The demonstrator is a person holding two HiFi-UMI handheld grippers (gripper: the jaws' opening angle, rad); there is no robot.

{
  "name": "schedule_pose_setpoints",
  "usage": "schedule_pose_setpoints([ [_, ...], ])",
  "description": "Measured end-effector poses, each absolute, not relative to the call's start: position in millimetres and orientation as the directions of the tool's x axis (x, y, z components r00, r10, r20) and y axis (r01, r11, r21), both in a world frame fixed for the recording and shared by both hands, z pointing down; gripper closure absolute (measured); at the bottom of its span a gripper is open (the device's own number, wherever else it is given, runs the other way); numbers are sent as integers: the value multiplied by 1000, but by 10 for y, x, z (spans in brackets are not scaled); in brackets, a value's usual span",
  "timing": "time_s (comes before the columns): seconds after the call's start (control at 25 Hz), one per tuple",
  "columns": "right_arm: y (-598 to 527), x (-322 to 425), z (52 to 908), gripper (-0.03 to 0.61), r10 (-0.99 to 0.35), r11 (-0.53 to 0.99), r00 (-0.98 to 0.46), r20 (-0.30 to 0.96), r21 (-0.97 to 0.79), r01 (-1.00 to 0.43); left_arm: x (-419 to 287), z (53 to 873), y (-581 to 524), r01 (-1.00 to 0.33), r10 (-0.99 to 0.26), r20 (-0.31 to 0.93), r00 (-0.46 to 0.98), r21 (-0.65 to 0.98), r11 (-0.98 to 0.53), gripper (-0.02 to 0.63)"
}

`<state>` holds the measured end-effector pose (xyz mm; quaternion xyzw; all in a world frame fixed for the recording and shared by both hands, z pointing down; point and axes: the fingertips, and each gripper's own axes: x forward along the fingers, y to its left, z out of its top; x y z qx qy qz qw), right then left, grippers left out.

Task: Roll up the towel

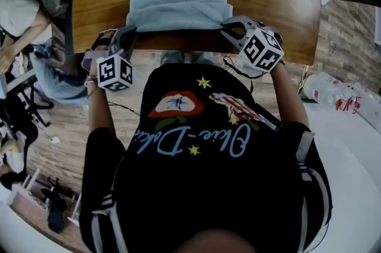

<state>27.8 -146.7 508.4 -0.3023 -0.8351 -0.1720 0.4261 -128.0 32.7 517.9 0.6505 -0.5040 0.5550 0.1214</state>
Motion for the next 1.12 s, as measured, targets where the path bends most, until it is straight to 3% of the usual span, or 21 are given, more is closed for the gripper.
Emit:
schedule_pose_setpoints([
  [0.48, -1351, 452, 4717, 557, 619, 746, -405, 673, -341, 572, -972, 4914, 605, -918, -457, 871, 181, -18, -397, 589],
  [0.92, -1727, -32, 4921, 557, 552, 813, -448, 703, -334, 477, -1382, 5079, 298, -920, -397, 878, 269, 111, -376, 589],
  [1.12, -1869, -168, 4943, 555, 506, 848, -498, 704, -304, 434, -1546, 5090, 151, -929, -408, 880, 244, 92, -358, 589],
])
